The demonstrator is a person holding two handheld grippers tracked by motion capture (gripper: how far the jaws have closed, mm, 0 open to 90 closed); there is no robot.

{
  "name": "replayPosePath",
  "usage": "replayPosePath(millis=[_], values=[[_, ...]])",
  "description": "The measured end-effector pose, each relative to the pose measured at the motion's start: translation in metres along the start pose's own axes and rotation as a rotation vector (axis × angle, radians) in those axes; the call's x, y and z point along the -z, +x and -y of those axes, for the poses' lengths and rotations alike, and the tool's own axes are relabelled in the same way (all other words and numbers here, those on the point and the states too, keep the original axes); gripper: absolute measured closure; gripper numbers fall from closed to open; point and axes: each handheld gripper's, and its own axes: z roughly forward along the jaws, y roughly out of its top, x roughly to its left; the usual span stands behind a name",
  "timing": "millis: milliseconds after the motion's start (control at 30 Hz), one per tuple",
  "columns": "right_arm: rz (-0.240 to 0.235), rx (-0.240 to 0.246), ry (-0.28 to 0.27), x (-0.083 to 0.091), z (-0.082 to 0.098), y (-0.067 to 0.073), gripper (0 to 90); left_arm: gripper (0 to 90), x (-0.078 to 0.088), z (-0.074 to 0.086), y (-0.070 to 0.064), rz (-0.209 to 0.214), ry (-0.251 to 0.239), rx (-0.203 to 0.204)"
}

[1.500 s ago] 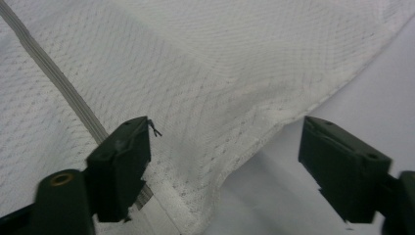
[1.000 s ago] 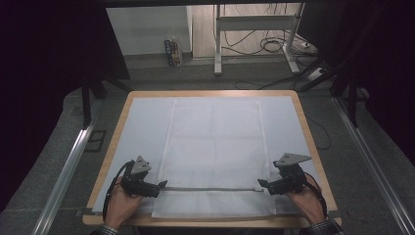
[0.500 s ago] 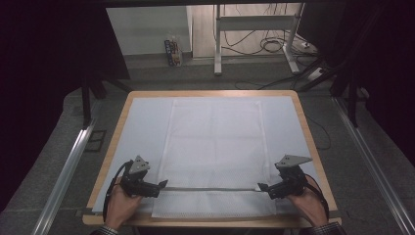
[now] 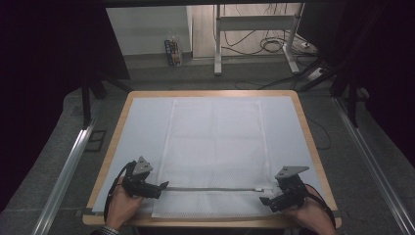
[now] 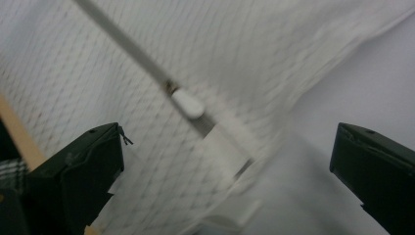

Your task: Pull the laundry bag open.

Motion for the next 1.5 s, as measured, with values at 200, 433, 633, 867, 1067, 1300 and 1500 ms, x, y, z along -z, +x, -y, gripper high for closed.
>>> replayPosePath(millis=[200, 433, 633, 867, 1067, 1300, 1500], values=[[0.049, 0.039, 0.026, -0.007, -0.001, 0.002, 1.6, 2.3, -0.006, -0.001, -0.006, 0.006, 0.033, -0.044], [0.075, 0.098, 0.025, -0.005, -0.003, 0.006, 26.3, 3.8, -0.003, -0.002, -0.008, -0.014, 0.012, -0.060], [0.068, 0.100, 0.018, -0.002, -0.003, 0.008, 47.2, 4.1, -0.003, -0.002, -0.008, -0.018, 0.016, -0.065], [0.053, 0.110, 0.011, 0.000, -0.002, 0.009, 61.0, 4.2, -0.003, -0.002, -0.008, -0.020, 0.012, -0.066], [0.015, 0.146, 0.006, 0.001, -0.002, 0.011, 81.0, 4.8, -0.003, -0.003, -0.009, -0.020, 0.011, -0.068], [0.009, 0.167, -0.021, 0.005, -0.003, 0.010, 81.6, 5.0, -0.001, -0.010, -0.015, 0.028, -0.009, -0.046], [-0.046, 0.130, -0.090, 0.014, -0.005, 0.004, 81.5, 4.2, -0.003, -0.020, -0.028, 0.069, -0.017, -0.067]])
